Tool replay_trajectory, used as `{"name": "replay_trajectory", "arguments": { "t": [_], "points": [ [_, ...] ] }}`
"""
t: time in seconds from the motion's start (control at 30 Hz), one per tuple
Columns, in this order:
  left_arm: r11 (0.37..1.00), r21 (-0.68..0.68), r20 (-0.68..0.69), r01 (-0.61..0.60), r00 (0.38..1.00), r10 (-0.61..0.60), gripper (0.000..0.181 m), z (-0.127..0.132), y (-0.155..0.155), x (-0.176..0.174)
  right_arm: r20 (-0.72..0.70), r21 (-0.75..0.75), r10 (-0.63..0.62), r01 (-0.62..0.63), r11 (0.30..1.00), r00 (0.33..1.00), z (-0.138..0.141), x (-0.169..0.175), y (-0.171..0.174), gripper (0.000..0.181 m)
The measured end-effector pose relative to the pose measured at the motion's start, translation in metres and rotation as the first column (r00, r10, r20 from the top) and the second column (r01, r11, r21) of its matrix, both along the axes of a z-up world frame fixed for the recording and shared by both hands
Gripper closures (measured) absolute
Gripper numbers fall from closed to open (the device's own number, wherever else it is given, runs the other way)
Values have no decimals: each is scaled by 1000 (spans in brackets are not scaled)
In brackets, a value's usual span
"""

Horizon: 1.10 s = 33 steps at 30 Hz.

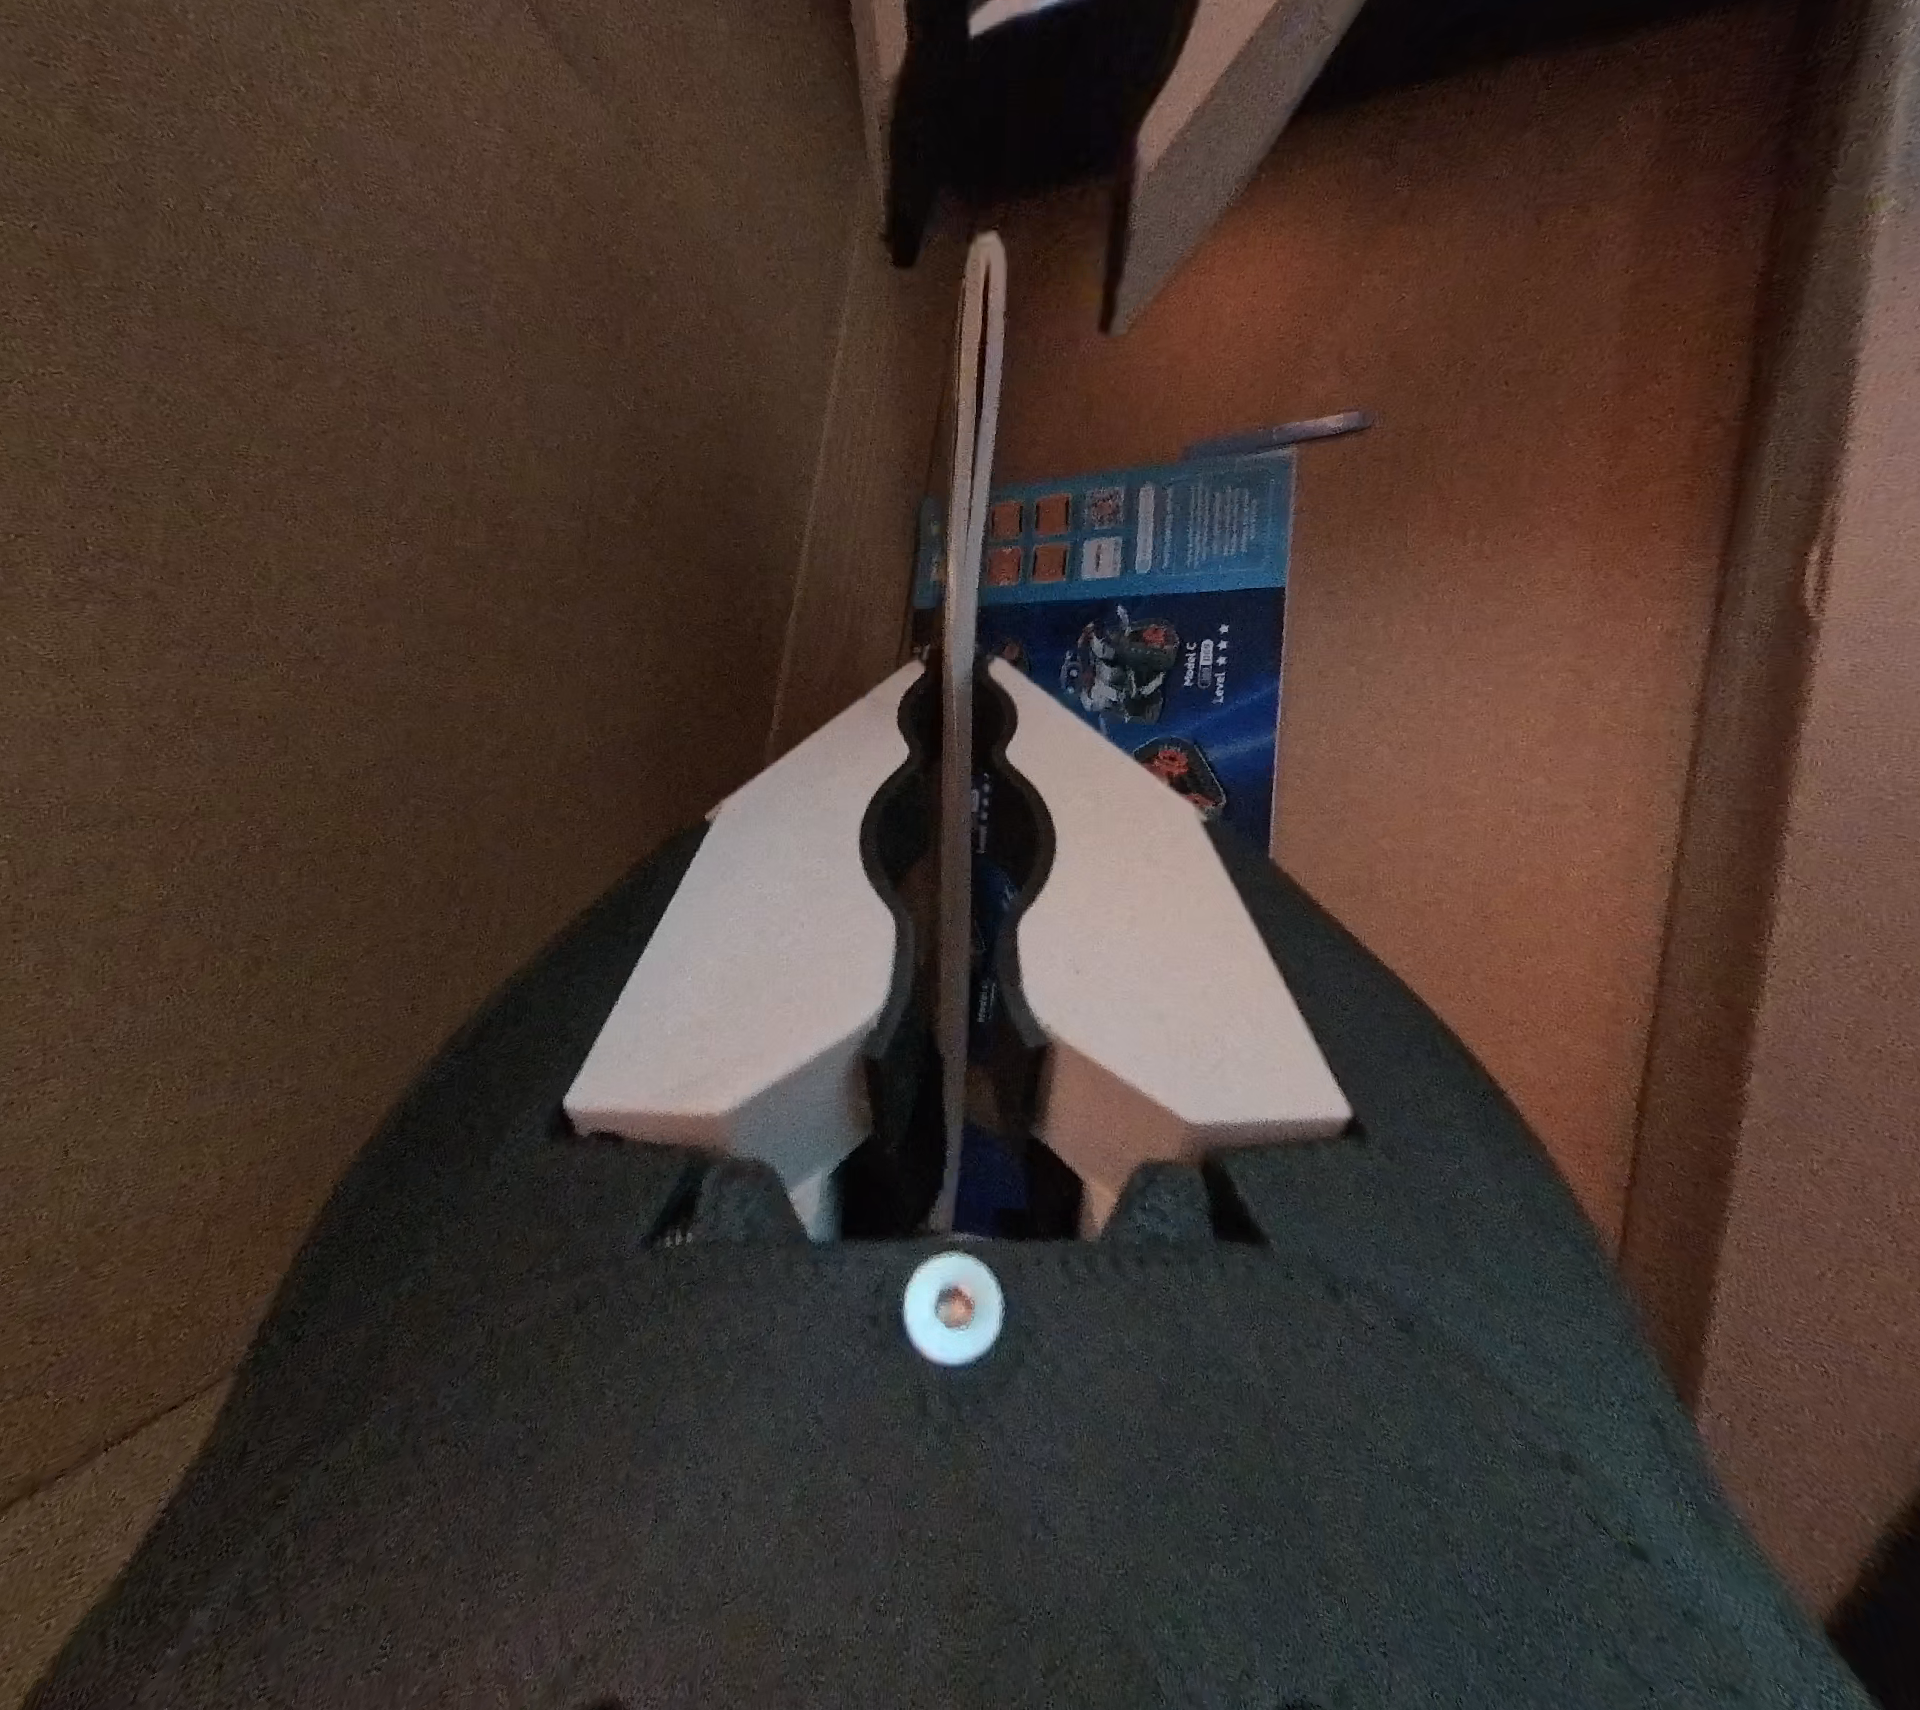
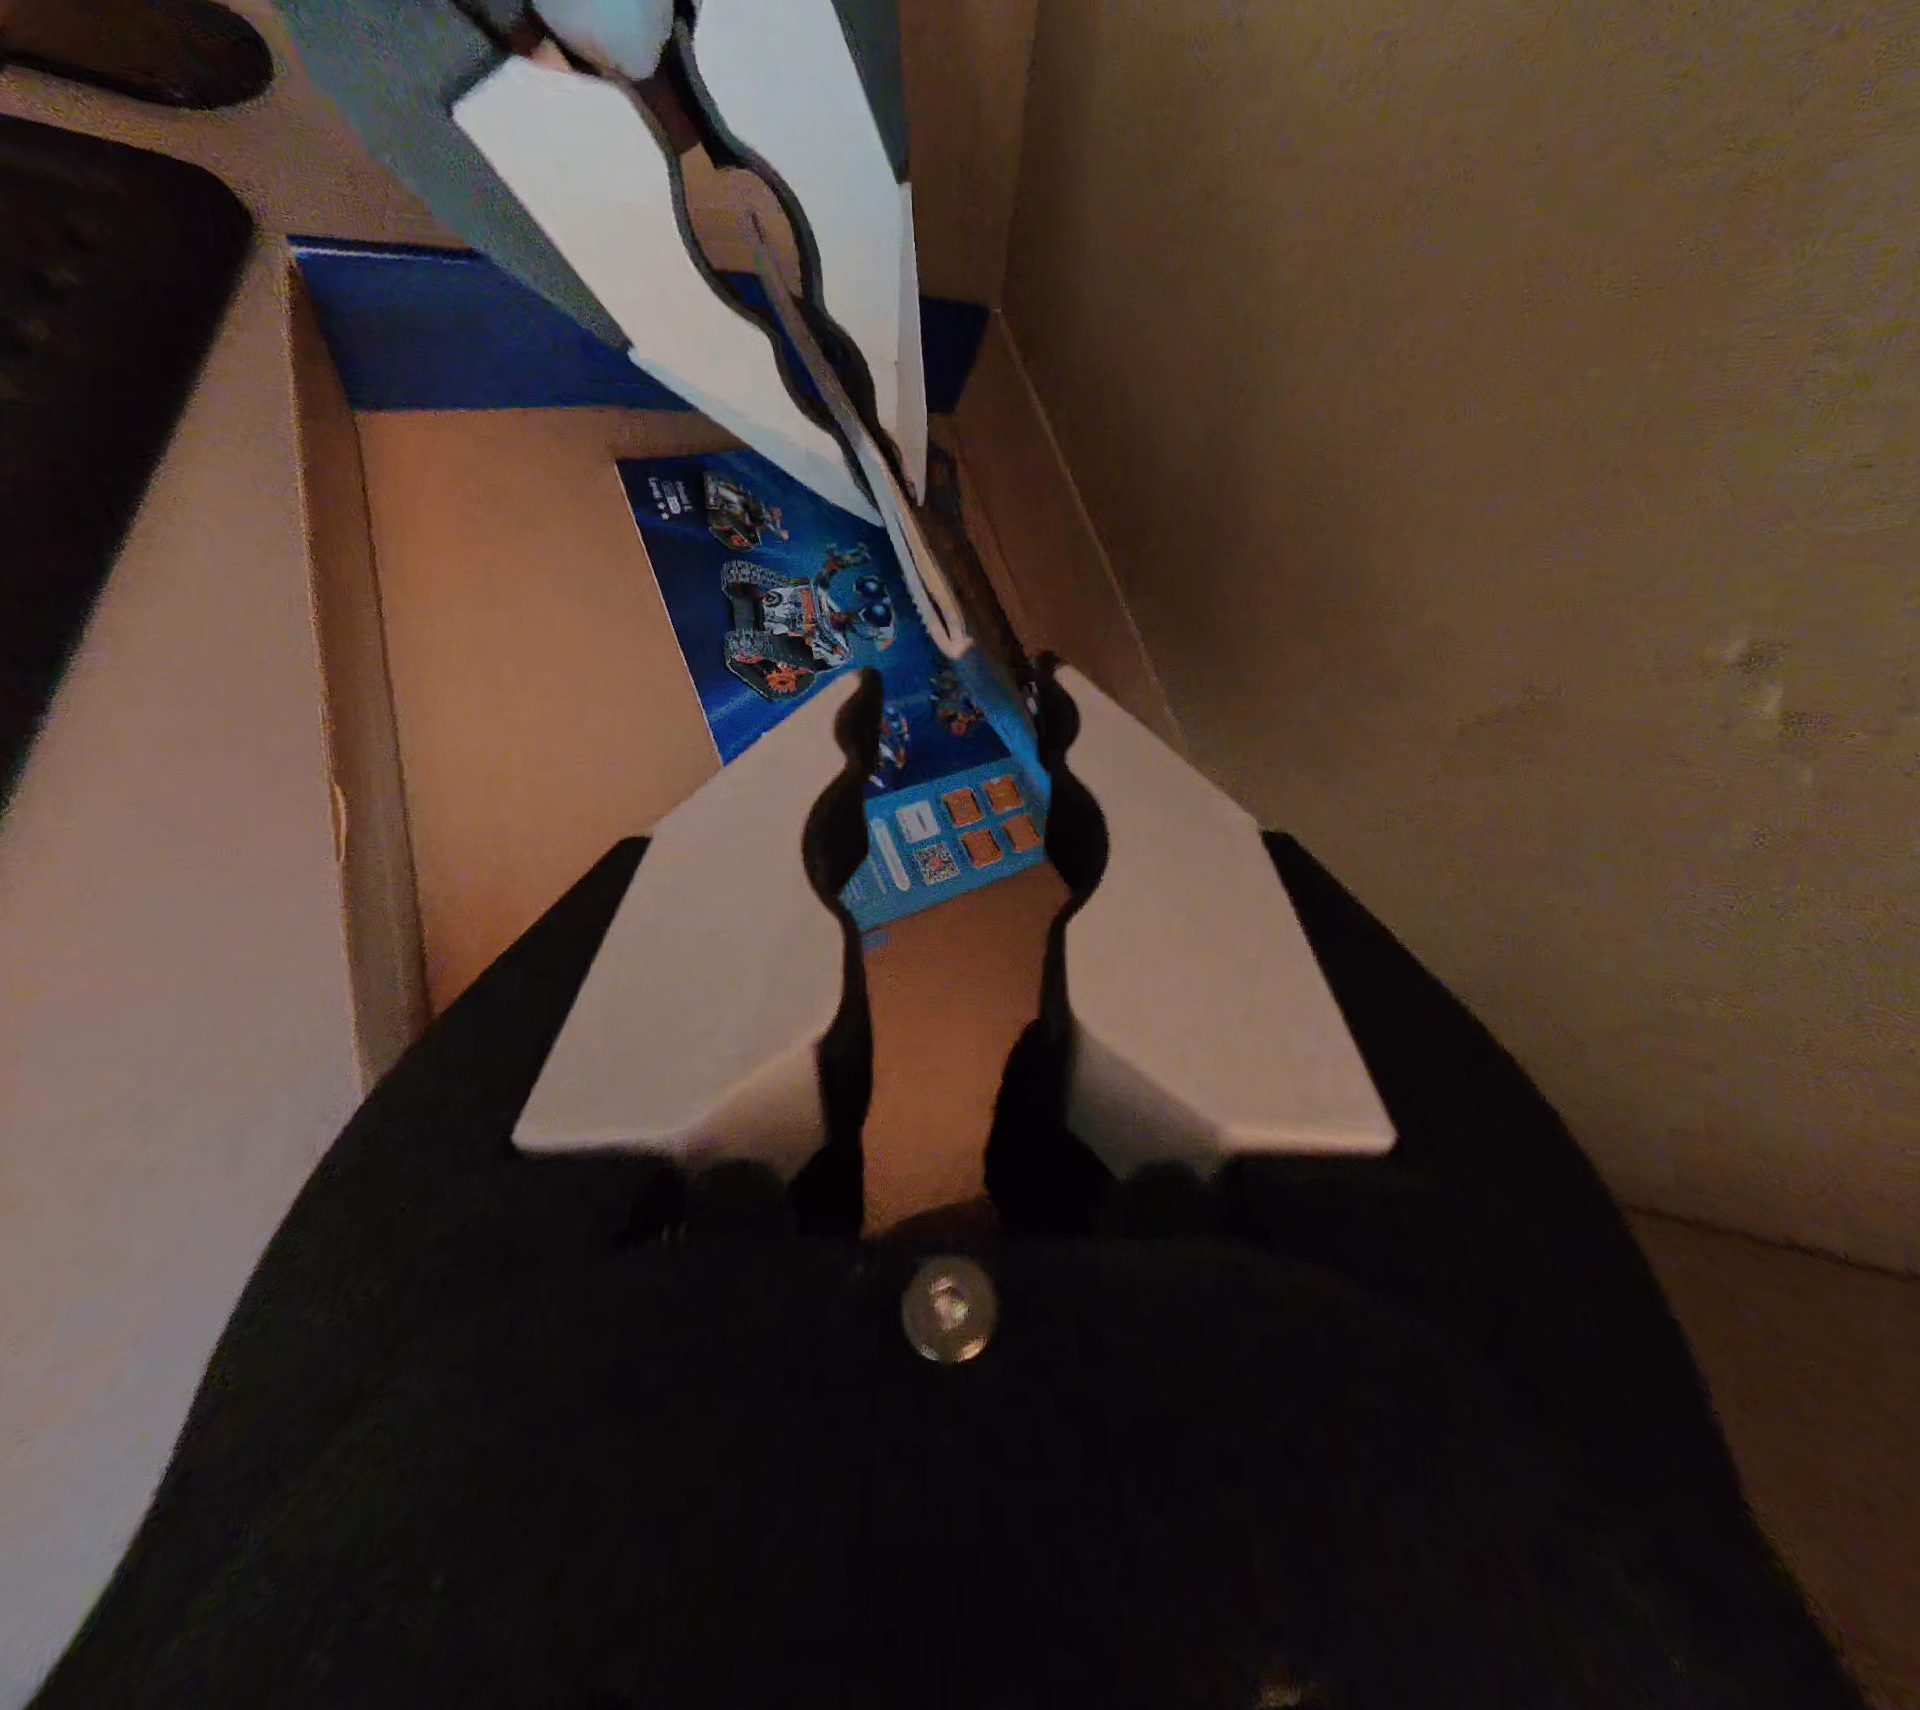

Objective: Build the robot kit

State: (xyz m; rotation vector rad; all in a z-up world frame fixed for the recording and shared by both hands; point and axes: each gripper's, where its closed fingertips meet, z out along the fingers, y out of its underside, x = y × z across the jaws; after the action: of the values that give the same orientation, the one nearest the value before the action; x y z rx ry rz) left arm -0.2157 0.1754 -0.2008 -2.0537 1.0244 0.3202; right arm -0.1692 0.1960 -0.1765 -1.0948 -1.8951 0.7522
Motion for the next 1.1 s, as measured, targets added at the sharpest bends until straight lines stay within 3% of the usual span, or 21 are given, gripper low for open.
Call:
{"name": "replay_trajectory", "arguments": {
  "t": [0.13,0.17,0.23,0.43,0.5,0.7,0.83,0.9,0.97,1.1],
  "points": [
    [992,22,50,127,990,-128,179,22,-12,19,27,73,6,-8,997,1000,-3,7,4,143],
    [989,32,54,144,988,-146,180,28,-15,23,30,80,27,-29,996,999,-2,9,0,148],
    [985,49,61,166,984,-169,179,38,-17,29,29,103,51,-54,993,998,4,12,-7,174],
    [963,101,124,250,957,-262,176,64,-24,50,52,171,-18,9,985,999,41,39,-18,179],
    [959,123,136,256,953,-271,161,75,-24,55,54,212,-60,48,976,997,52,55,-20,179],
    [967,63,138,249,957,-255,134,70,-27,59,23,248,-233,220,943,972,84,130,-10,179],
    [979,-49,94,199,977,-193,149,52,-39,41,-19,244,-381,374,895,924,111,198,5,179],
    [974,-189,70,126,991,-115,143,37,-57,25,-34,261,-462,454,852,886,120,231,11,179],
    [987,-151,19,44,999,-42,140,43,-58,12,-32,309,-542,524,794,840,122,262,17,179],
    [996,-89,122,27,992,-16,137,62,-66,19,-6,442,-693,623,645,721,105,311,26,179]
  ]
}}
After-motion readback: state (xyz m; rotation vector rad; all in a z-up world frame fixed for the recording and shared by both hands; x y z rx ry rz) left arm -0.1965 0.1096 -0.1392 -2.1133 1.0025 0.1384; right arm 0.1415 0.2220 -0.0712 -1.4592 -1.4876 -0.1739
